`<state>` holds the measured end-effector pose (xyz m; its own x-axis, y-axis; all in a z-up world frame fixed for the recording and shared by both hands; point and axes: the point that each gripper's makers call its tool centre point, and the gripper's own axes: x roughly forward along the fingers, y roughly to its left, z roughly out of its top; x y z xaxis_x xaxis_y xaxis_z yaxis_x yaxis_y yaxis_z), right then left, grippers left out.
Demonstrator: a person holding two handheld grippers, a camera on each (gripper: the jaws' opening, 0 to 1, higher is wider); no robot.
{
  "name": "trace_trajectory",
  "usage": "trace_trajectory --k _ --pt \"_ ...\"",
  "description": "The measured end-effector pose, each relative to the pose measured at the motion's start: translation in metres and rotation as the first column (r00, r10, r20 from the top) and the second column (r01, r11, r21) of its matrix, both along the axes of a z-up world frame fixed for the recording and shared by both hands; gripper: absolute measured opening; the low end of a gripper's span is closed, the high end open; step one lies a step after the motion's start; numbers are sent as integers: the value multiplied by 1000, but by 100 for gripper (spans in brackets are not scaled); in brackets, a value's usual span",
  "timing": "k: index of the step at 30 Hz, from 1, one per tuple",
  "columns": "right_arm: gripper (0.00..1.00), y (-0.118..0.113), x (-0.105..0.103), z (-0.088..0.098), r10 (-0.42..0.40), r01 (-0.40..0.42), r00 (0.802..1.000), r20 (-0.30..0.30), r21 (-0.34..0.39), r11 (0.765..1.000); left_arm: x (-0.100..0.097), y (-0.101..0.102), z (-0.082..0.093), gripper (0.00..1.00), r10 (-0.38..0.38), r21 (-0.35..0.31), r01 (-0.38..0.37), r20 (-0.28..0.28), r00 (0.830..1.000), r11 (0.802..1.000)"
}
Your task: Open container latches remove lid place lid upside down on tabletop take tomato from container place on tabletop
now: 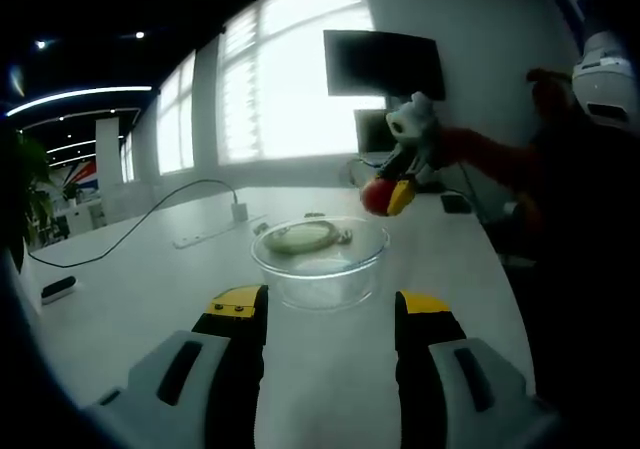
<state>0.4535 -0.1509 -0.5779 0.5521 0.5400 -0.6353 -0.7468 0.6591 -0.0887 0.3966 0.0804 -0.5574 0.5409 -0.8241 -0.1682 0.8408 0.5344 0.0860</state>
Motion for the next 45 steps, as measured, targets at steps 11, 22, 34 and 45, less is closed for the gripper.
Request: trace_trajectory --k 11,22,34,45 --pt "45 -2 -7 -37 -17 18 997 -73 6 1000 0 0 0 45 1 2 -1 -1 1000 1000" --pt "45 -1 -12 -44 -24 27 996 -84 27 999 0 -1 0 45 -2 -1 2 -1 1000 1000" --pt "46 -2 -17 -48 12 -8 998 -54 72 997 0 -2 -1 45 -3 6 3 0 1000 1000" --pt "46 1 -19 -46 28 -25 999 -35 102 994 0 -1 -1 45 -2 9 2 1 1000 1000"
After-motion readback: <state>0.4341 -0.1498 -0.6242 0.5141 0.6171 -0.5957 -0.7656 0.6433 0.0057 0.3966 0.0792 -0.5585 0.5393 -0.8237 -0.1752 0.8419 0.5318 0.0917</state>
